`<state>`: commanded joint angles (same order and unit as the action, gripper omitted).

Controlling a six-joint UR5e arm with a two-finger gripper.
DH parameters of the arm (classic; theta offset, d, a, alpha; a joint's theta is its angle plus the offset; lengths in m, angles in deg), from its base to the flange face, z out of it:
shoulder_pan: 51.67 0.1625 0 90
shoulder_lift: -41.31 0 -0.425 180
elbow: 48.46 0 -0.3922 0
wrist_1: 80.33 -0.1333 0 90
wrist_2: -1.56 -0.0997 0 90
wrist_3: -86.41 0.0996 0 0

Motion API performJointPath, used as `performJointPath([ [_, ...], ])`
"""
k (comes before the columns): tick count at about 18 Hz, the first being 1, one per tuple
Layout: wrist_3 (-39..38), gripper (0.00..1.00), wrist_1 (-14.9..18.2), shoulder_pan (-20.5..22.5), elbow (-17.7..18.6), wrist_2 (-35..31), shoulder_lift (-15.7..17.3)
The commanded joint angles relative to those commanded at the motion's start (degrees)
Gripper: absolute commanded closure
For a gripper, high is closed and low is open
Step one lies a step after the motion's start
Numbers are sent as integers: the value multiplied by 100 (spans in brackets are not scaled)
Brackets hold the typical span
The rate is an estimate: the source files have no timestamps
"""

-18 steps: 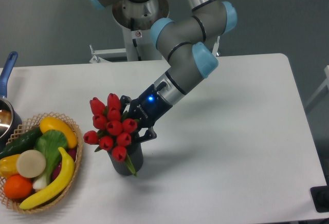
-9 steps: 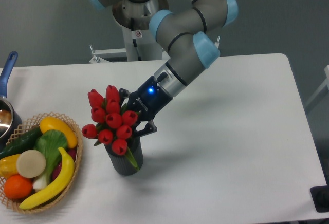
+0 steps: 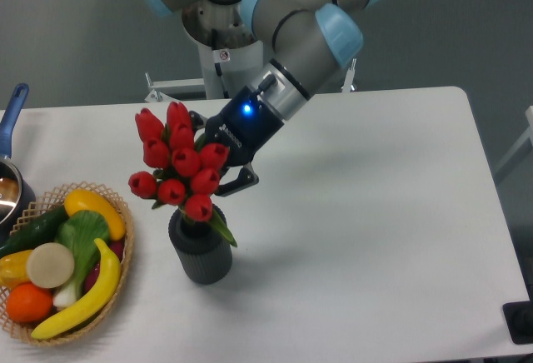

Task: Pick up the flowers from the vase
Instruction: 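Lift the gripped tulip bouquet up out of the grey vase, then carry the tulip bouquet up and away from the vase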

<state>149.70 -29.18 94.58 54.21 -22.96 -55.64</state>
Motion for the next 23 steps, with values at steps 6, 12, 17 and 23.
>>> performJointPath([
  [6, -713, 56, 0, 35, -668, 9, -26],
  [12, -871, 56, -9, 202, -958, 18, -17],
  [17, -933, 56, -9, 552, -1091, -70, 87],
  [23, -793, 56, -35, 1431, -1020, -298, 150],
])
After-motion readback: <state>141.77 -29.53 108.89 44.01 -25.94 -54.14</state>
